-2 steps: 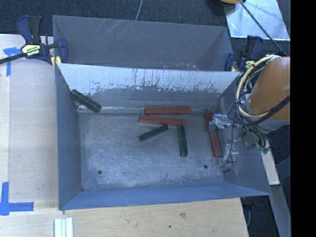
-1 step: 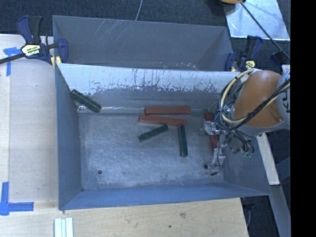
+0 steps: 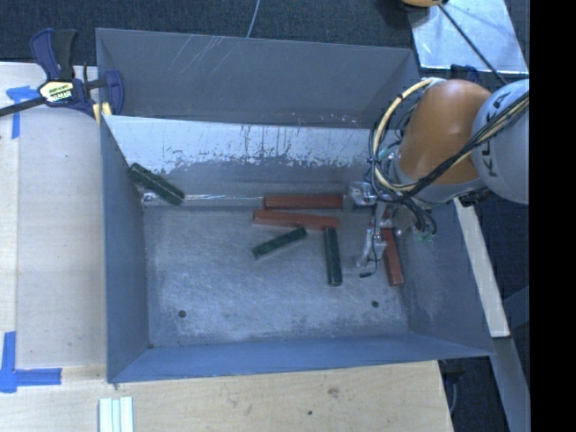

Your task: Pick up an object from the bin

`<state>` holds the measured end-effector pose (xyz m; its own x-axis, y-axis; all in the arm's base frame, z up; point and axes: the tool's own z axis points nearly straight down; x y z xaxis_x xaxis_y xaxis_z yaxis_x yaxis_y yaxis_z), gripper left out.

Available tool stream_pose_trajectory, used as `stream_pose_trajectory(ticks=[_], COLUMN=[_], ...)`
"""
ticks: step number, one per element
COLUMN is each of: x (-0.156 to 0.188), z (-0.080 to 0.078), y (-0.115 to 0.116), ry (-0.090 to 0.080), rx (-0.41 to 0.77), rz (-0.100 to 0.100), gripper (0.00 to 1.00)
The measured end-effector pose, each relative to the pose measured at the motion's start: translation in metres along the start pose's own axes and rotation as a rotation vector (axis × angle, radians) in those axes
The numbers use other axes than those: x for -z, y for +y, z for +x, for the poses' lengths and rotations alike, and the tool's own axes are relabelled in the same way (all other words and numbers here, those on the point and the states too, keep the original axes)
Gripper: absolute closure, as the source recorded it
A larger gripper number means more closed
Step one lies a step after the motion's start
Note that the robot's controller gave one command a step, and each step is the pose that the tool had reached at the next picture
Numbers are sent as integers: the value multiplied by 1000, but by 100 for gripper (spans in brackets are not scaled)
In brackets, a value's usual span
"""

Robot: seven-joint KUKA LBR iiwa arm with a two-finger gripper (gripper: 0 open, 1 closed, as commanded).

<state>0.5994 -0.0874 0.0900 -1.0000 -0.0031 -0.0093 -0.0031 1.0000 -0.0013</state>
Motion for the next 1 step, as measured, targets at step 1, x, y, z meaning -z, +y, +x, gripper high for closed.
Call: stream_pose_trajectory(ticks=[1], x=[5], z=[30], y=[-6], ry=[6], rx=[261], rz=[-2], gripper=[0])
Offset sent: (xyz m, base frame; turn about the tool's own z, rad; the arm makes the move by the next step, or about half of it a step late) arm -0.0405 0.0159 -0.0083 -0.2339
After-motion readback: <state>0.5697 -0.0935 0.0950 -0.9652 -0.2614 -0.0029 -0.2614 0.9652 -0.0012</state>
